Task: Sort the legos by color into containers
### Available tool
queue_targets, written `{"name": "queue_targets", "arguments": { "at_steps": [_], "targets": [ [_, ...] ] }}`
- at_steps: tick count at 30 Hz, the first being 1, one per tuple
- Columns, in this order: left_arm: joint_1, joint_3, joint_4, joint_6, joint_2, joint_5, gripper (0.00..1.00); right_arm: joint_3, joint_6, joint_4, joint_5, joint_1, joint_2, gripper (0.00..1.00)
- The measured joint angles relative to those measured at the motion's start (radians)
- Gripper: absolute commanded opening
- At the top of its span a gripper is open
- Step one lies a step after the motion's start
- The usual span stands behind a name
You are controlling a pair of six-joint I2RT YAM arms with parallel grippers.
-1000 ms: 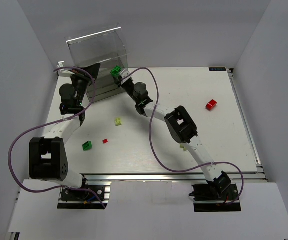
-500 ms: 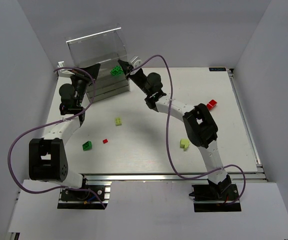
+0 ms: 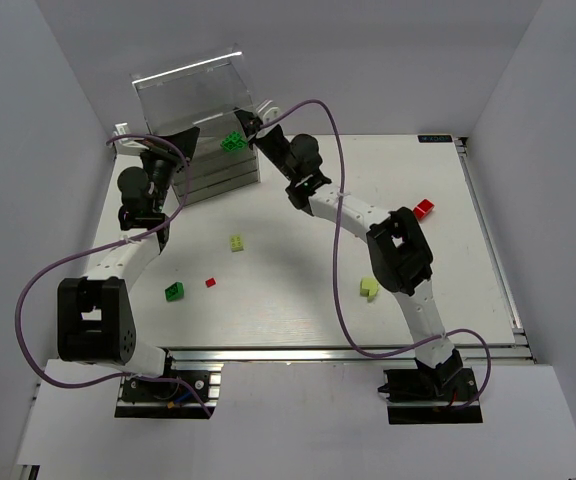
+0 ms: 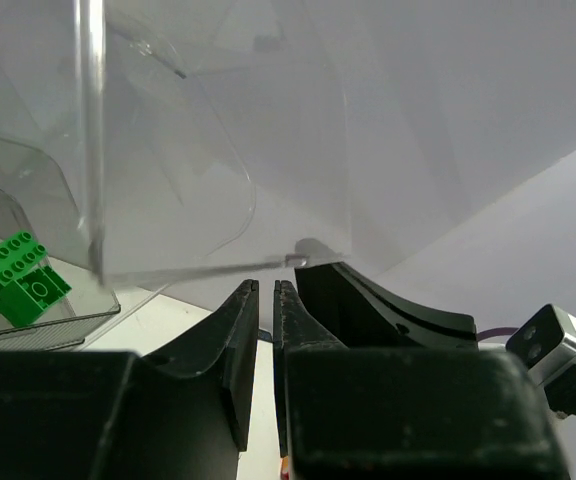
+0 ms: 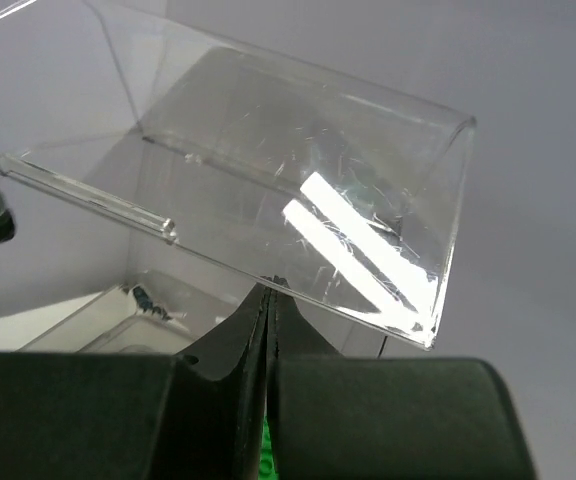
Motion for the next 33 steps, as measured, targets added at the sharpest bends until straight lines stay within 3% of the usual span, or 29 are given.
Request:
{"name": "queue_targets", "arguments": {
  "at_steps": [3, 8, 15, 19, 21, 23, 28, 33],
  "targets": [
    [0.002, 0.0, -0.001, 0.0, 0.0, -0.006, 0.27, 0.058, 0.0, 0.0, 0.024, 0.0, 0.035, 0.0],
    [0.002, 0.0, -0.025, 0.005, -0.006, -0.006, 0.57, 0.082, 0.002, -0.017, 0.044, 0.0, 0.06, 0.0],
    [0.002, -0.124, -0.179, 0.056, -0.166, -0.018, 0.66, 0.082, 0.002, -0.026, 0.053, 0.0, 0.061, 0.0],
    [-0.006, -0.171, -0.408, 0.136, -0.317, -0.064, 0.61, 0.082, 0.003, -0.028, 0.056, -0.001, 0.061, 0.0],
    [-0.008, -0.145, -0.563, 0.17, -0.36, -0.095, 0.42, 0.082, 0.003, -0.029, 0.056, -0.001, 0.061, 0.0],
    [-0.007, -0.082, -0.767, 0.2, -0.365, -0.132, 0.31, 0.079, 0.005, -0.028, 0.056, -0.003, 0.061, 0.0],
    [-0.009, 0.018, -1.18, 0.2, -0.327, -0.239, 0.38, 0.026, 0.006, -0.023, 0.056, -0.007, 0.06, 0.0],
    [-0.011, 0.018, -1.489, 0.145, -0.301, -0.314, 0.63, -0.002, 0.013, -0.046, 0.056, -0.01, 0.06, 0.0]
  ]
}}
